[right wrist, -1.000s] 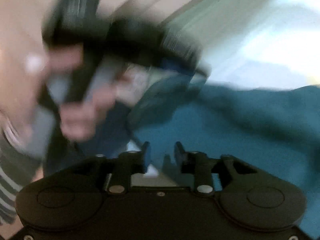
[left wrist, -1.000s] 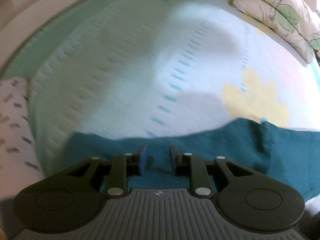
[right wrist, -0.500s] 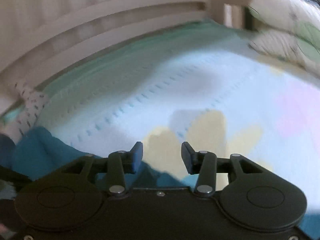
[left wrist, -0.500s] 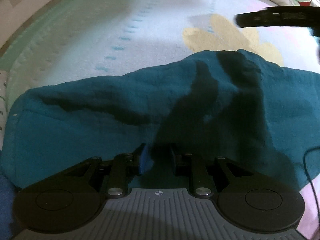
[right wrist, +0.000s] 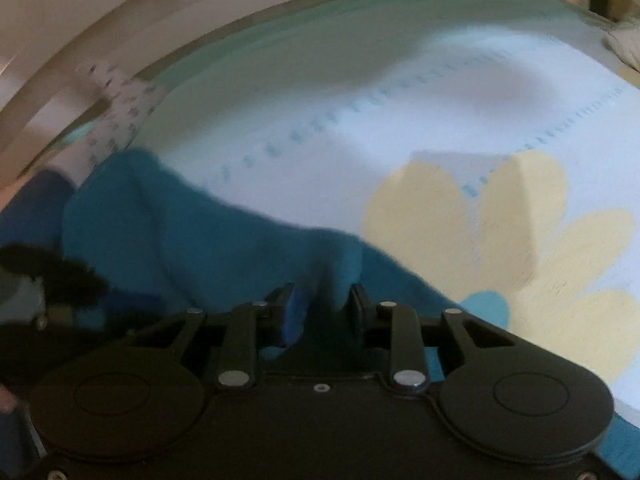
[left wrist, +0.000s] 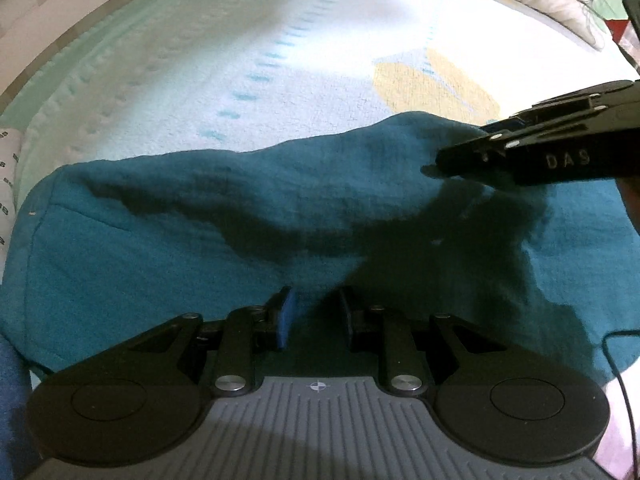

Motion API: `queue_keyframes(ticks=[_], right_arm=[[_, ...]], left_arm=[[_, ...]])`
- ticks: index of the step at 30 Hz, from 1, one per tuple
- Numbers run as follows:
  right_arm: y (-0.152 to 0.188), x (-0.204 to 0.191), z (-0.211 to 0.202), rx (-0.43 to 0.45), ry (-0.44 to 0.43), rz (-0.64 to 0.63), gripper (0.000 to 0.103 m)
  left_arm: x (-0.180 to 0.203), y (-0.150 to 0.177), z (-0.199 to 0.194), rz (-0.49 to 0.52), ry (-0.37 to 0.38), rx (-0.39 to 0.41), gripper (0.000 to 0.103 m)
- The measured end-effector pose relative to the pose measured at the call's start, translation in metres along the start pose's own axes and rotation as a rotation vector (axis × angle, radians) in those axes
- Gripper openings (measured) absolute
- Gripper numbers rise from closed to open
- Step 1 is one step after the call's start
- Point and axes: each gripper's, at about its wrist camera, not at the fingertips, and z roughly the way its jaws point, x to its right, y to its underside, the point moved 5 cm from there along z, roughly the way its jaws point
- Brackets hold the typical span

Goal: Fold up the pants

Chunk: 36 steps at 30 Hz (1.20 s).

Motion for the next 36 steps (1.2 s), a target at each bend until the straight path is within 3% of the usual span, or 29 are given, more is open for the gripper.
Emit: queue_keyframes(ticks=[4,9,13,14,16,21,28,29,30,32,36], right_arm=[[-0.014,0.017,0.001,0.025,0.022,0.07,0.043],[-0.019,0.022,0.019,-0.062,-0.048,0.101,0.044],[-0.019,0.028,0.022,-0.065,-0.11,0.176,0.045],[-0.02,0.03,0.021,-0.055,-0.128,0.213,0.042],[-0.019,0.033,0.02,-0.028,-0.144,0.257,0.008],[-0.03,0.029,0.011,0.061,-0.041,0.223,0.008],[-0.028,0.031,0.03,0.036,0.024,0.26,0.006],[-0.029,0.034,0.029,0.053,0.033,0.274,0.007],[-0.031,0.037,0.025,0.078,0.039,0.29,0.015],[-0.034,0.045,0.009,0.132,0.075,0.324,0.038],[-0.027,0.064,-0.039,0.217,0.121,0.371,0.042]], left_arm=[[0.002,0.001,0.0,0.004,-0.004,0.004,0.024],[0.002,0.0,0.0,-0.007,0.002,0.001,0.024],[0.002,-0.001,-0.001,-0.005,0.001,0.005,0.024],[0.002,-0.001,0.0,-0.007,0.0,0.006,0.024],[0.001,0.002,0.002,-0.008,-0.001,0.008,0.024],[0.002,0.003,0.002,0.0,-0.003,0.011,0.024],[0.001,0.003,0.003,-0.009,0.005,-0.003,0.024],[0.0,0.002,0.002,-0.013,0.008,-0.008,0.024],[-0.001,0.002,0.002,-0.02,0.011,-0.012,0.024],[-0.001,0.003,0.002,-0.024,0.011,-0.017,0.024],[0.004,0.005,0.0,-0.005,-0.012,-0.014,0.024]])
